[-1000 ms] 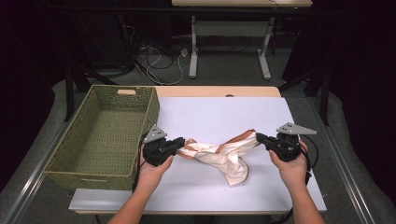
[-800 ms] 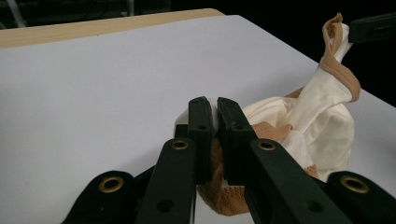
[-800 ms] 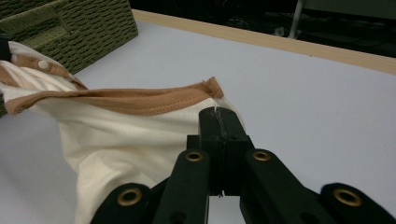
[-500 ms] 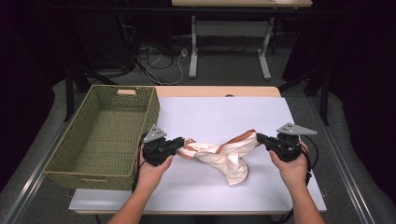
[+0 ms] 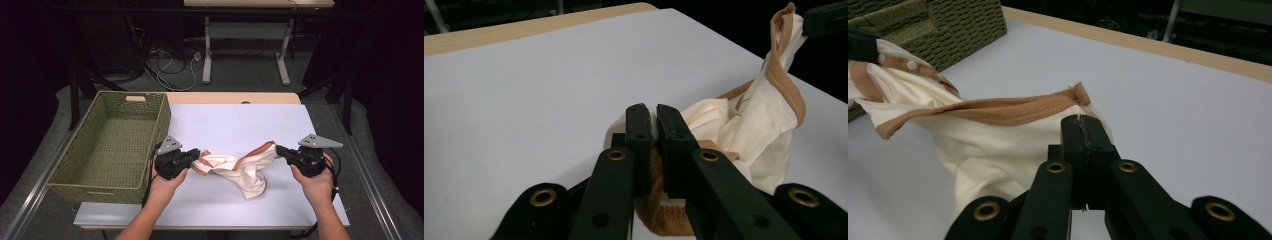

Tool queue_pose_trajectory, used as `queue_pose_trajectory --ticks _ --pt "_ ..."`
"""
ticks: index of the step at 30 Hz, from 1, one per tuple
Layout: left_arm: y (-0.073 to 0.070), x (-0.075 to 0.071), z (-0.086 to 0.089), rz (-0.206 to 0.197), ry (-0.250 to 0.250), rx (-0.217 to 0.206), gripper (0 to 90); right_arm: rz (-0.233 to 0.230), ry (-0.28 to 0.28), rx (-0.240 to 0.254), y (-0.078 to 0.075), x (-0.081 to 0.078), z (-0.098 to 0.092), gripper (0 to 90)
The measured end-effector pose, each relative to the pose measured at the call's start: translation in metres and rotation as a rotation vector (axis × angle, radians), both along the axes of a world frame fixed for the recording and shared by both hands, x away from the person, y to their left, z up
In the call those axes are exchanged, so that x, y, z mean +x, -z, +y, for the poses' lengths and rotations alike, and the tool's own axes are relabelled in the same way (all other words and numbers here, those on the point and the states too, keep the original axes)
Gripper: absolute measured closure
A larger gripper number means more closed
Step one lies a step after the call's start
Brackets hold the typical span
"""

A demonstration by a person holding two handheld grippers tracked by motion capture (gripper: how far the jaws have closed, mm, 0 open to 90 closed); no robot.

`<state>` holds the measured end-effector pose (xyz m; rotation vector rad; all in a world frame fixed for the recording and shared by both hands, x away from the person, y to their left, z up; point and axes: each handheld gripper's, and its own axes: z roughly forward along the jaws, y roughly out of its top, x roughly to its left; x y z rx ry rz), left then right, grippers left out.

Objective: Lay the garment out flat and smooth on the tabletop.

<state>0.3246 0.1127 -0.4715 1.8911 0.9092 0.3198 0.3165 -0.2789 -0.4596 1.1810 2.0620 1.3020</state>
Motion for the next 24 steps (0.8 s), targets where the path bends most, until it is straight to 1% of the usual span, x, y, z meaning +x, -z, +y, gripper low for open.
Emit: queue_pose_trajectory --ticks 2,3,5,6,8,10,13,15,17,18,19,22,23,24 --pt "0.001 -0.005 0.000 0.000 0.007 0.015 84.9 -0.002 -0.002 -0.008 0.003 -0.004 -0.001 90.0" --pt "0.001 -0.007 0.000 0.001 0.008 0.014 84.9 0.003 -0.005 -0.013 0.003 -0.007 -0.002 90.0" --pt "0.002 -0.012 0.000 0.008 0.015 0.019 84.9 -0.001 -0.006 -0.001 0.006 -0.011 -0.004 90.0" --pt "0.002 -0.014 0.000 0.009 0.017 0.016 84.8 0.007 -0.010 -0.004 0.006 -0.014 -0.005 90.0" --pt "0.004 -0.018 0.001 0.012 0.024 0.020 84.8 0.005 -0.013 -0.002 0.007 -0.019 -0.005 90.0" --pt "0.008 -0.021 0.002 0.018 0.029 0.017 84.8 0.013 -0.024 -0.012 0.008 -0.025 -0.005 90.0" --pt "0.015 -0.026 0.003 0.029 0.029 0.021 84.8 0.011 -0.030 -0.021 0.012 -0.032 -0.003 90.0" --pt "0.019 -0.029 0.005 0.038 0.024 0.021 84.8 0.028 -0.036 -0.025 0.015 -0.036 -0.004 90.0" --pt "0.023 -0.031 0.006 0.055 0.025 0.017 84.8 0.036 -0.040 -0.030 0.020 -0.039 -0.004 90.0" --pt "0.025 -0.031 0.006 0.053 0.020 0.011 84.9 0.043 -0.041 -0.032 0.022 -0.040 -0.004 90.0" --pt "0.026 -0.032 0.007 0.067 0.028 0.017 84.9 0.053 -0.041 -0.033 0.023 -0.041 -0.004 90.0" --pt "0.031 -0.035 0.006 0.070 0.023 0.020 84.8 0.073 -0.042 -0.033 0.029 -0.044 -0.005 90.0" --pt "0.032 -0.037 0.006 0.071 0.027 0.026 84.8 0.089 -0.042 -0.034 0.030 -0.045 -0.005 90.0" --pt "0.034 -0.038 0.006 0.072 0.026 0.030 84.8 0.088 -0.044 -0.035 0.033 -0.046 -0.005 90.0"
